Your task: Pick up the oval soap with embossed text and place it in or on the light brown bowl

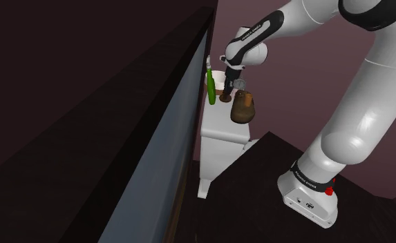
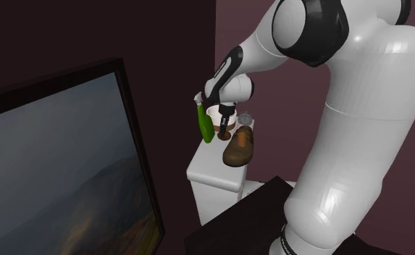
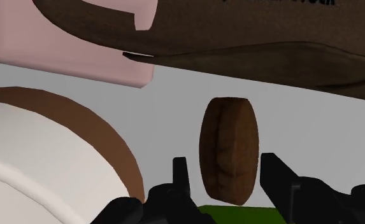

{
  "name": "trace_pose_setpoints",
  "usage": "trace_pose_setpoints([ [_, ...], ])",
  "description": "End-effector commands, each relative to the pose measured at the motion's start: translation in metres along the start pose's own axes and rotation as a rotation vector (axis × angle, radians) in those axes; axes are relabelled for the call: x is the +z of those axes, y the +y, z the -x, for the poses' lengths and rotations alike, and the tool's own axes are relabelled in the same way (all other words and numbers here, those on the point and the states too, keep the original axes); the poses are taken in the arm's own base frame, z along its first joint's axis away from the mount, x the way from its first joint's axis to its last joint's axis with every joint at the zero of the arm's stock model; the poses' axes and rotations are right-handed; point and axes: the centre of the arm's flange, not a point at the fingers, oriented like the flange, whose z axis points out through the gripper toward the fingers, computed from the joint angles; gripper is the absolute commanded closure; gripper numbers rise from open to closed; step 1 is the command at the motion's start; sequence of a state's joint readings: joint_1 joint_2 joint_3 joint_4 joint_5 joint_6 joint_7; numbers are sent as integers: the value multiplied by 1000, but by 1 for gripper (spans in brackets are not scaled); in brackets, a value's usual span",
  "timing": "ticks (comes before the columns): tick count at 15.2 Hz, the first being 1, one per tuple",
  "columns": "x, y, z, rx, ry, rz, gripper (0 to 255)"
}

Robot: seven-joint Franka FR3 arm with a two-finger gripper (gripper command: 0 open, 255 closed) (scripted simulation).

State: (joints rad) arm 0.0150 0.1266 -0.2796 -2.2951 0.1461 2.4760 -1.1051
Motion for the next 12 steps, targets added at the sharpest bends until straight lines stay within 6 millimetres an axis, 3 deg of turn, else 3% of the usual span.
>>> trace_pose_setpoints([
  [1, 21, -17, 1, -18, -46, -72, 255],
  [4, 25, -6, 0, -18, -45, -72, 255],
  [7, 25, -15, -2, -18, -45, -72, 255],
  [12, -1, -14, -4, -18, -45, -72, 255],
])
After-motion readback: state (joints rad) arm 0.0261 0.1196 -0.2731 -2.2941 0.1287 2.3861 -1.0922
